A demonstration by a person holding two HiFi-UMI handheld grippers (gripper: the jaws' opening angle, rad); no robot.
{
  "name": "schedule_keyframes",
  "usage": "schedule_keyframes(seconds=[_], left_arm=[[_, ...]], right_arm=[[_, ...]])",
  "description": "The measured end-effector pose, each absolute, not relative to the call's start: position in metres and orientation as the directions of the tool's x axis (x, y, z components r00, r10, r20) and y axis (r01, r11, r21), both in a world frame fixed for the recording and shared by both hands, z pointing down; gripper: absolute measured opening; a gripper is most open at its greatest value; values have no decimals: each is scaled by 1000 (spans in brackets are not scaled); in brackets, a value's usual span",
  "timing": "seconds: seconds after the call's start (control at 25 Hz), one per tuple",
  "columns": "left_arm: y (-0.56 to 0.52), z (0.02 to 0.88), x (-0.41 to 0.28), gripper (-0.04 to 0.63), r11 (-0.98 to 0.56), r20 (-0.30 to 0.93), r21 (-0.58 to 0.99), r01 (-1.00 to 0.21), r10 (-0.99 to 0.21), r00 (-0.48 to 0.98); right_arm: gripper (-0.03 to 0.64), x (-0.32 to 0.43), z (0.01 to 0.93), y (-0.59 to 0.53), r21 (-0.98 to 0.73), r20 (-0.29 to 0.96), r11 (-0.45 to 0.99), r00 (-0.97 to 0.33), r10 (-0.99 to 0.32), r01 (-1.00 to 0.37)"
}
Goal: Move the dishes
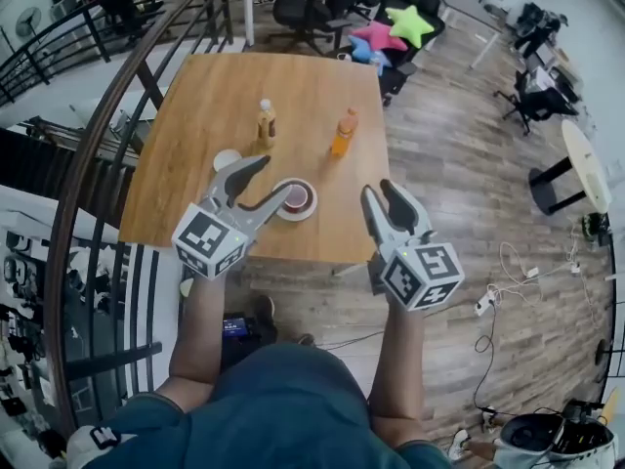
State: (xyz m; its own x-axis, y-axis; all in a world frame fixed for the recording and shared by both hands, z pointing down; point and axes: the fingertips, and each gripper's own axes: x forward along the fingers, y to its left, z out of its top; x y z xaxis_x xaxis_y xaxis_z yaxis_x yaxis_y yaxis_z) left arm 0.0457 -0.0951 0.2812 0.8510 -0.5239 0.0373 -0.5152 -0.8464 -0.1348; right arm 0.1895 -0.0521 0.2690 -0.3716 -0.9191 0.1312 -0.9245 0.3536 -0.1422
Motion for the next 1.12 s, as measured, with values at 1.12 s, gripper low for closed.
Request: schedule_keyframes(seconds=[1.12], left_arm=[[-202,316,26,233,-936,37,-59,-346,-348,937]], right_arm=[[115,150,282,-139,-96,214,189,-206,-955,-977]])
